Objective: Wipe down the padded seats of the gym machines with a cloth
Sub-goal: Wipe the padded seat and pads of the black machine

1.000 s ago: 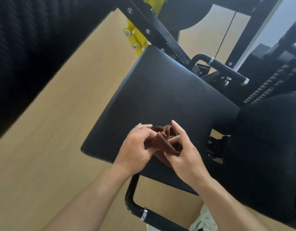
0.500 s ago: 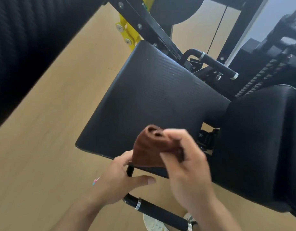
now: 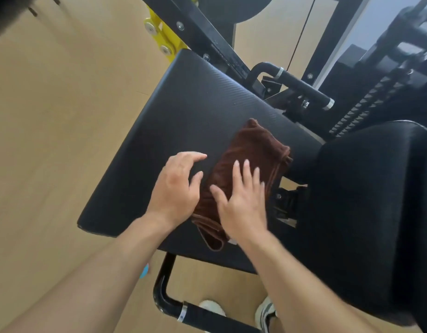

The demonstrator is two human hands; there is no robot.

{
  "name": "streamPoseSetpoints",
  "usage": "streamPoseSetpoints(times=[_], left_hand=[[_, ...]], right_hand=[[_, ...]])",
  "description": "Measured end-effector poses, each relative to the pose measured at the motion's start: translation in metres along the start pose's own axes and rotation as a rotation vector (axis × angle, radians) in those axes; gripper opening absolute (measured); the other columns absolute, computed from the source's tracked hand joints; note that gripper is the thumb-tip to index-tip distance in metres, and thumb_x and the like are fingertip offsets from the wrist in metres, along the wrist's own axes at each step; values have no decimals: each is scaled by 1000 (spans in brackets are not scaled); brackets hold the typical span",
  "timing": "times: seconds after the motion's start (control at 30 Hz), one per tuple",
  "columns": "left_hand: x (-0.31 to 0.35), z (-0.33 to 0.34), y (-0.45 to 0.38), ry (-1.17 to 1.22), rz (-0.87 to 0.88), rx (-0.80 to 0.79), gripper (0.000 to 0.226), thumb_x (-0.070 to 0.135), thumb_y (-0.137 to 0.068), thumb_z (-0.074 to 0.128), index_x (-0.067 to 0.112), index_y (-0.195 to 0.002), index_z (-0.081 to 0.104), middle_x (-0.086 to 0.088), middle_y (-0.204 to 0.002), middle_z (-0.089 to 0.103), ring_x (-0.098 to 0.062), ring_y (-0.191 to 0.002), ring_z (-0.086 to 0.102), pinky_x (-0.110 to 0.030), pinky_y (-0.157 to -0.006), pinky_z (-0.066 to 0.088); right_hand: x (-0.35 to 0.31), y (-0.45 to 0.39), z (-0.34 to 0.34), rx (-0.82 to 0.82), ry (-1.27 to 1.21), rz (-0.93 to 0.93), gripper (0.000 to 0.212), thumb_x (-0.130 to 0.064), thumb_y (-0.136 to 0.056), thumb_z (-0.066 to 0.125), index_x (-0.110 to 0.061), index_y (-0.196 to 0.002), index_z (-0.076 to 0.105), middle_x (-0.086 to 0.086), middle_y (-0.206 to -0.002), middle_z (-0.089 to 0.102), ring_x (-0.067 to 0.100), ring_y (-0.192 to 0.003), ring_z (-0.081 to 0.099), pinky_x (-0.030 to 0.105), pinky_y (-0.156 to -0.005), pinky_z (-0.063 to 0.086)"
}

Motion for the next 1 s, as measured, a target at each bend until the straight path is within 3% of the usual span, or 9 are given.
streamPoseSetpoints(times=[0.07, 0.13, 0.27, 0.47, 0.6, 0.7, 0.87, 1.0], left_hand=[[-5, 6, -22, -118, 136, -16, 42, 7, -93, 62, 14, -134, 60, -3, -139, 61, -20, -136, 49, -45, -116, 38], [-12, 8, -44, -213, 184, 0, 45, 9, -96, 58, 11, -141, 55, -6, -148, 54, -24, -147, 39, -46, -124, 24], [-31, 11, -55, -373, 91, 64, 53, 26, -104, 41, 9, -153, 36, -8, -160, 39, -23, -155, 20, -44, -128, 11], [-35, 28, -57, -625, 54, 31, 60, 34, -104, 35, 5, -157, 30, -7, -165, 29, -25, -156, 15, -51, -125, 19], [-36, 31, -57, -704, 51, 1, 61, 35, -105, 30, 4, -157, 26, -9, -167, 23, -27, -157, 13, -53, -124, 20], [-34, 31, -59, -722, 37, -6, 59, 35, -105, 30, 5, -156, 28, -10, -166, 24, -28, -157, 14, -54, -124, 19], [-32, 31, -61, -754, 8, -23, 59, 39, -105, 25, 7, -154, 26, -11, -165, 28, -29, -156, 15, -55, -124, 21], [-30, 29, -62, -739, 4, -4, 59, 37, -104, 30, 7, -155, 32, -11, -164, 31, -28, -156, 18, -54, -123, 22]], right_hand=[[12, 0, 34, 23, 42, 28, 82, -70, -99, 20, -28, -160, -14, -4, -169, -22, 20, -153, -29, 46, -125, -16], [13, -9, 40, 117, 89, 6, 80, -69, -99, 14, -26, -161, -12, -4, -169, -21, 21, -154, -27, 47, -125, -17], [9, -57, 22, 156, 115, -56, 69, -59, -103, 13, -28, -161, -8, -7, -169, -18, 19, -155, -24, 46, -125, -16], [-26, -181, -34, 232, 80, -152, 59, -49, -107, 19, -32, -163, 8, -10, -172, -2, 18, -158, -12, 45, -126, -13], [-72, -217, -43, 227, 77, -295, 56, -45, -108, 20, -33, -163, 17, -12, -172, 6, 19, -159, -6, 44, -127, -11], [-107, -224, -44, 176, 86, -495, 53, -44, -109, 22, -33, -161, 24, -12, -171, 12, 21, -159, -4, 46, -128, -6], [-155, -230, -35, 20, 235, -941, 50, -44, -109, 30, -33, -157, 36, -12, -169, 20, 23, -159, -4, 39, -124, -12], [-148, -238, -40, 109, 248, -862, 57, -53, -106, 31, -34, -159, 30, -10, -170, 20, 21, -159, 1, 38, -122, -12]])
Point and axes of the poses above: each hand's wrist, its own y-axis away from the middle knuckle, its own z-axis out of the palm, x = y × z, the point moved 6 cm from there along -y, towards the middle knuckle
